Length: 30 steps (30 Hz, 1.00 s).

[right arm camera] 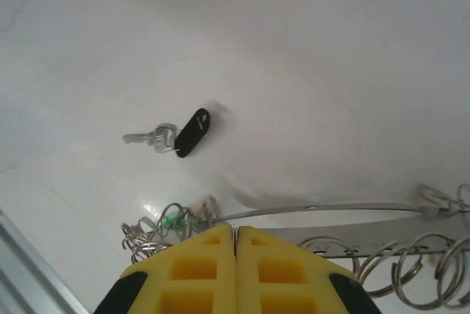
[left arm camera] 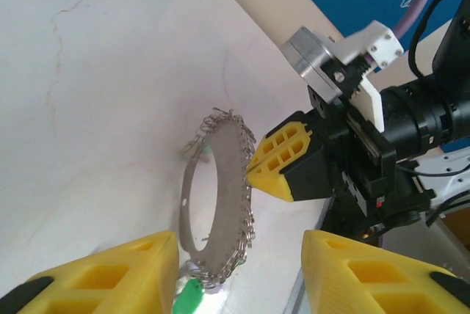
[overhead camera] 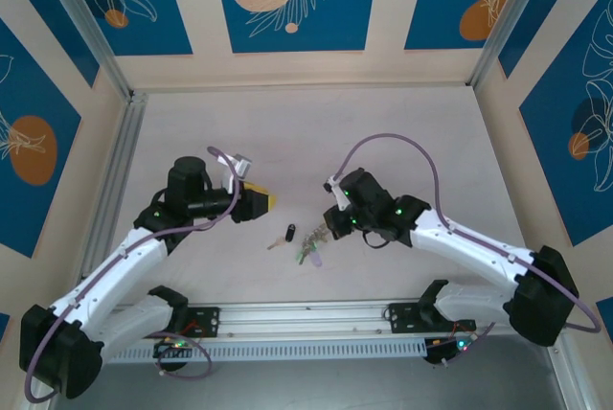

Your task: Put the keys on the keyring

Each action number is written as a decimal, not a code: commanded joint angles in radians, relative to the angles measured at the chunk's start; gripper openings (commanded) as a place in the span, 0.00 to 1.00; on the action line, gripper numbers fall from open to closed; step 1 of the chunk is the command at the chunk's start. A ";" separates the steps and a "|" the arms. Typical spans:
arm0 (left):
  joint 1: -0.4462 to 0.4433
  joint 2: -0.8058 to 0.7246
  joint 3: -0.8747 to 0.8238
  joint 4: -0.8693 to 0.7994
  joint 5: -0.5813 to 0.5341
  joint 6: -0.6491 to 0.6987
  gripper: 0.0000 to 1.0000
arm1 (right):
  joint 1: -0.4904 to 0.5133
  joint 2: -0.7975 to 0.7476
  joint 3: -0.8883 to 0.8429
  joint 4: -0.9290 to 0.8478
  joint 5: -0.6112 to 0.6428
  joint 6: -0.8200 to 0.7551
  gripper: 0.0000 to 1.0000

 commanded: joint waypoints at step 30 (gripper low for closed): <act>-0.275 -0.066 0.083 0.283 0.211 0.107 0.19 | -0.008 -0.301 -0.087 0.694 -0.619 -0.087 0.00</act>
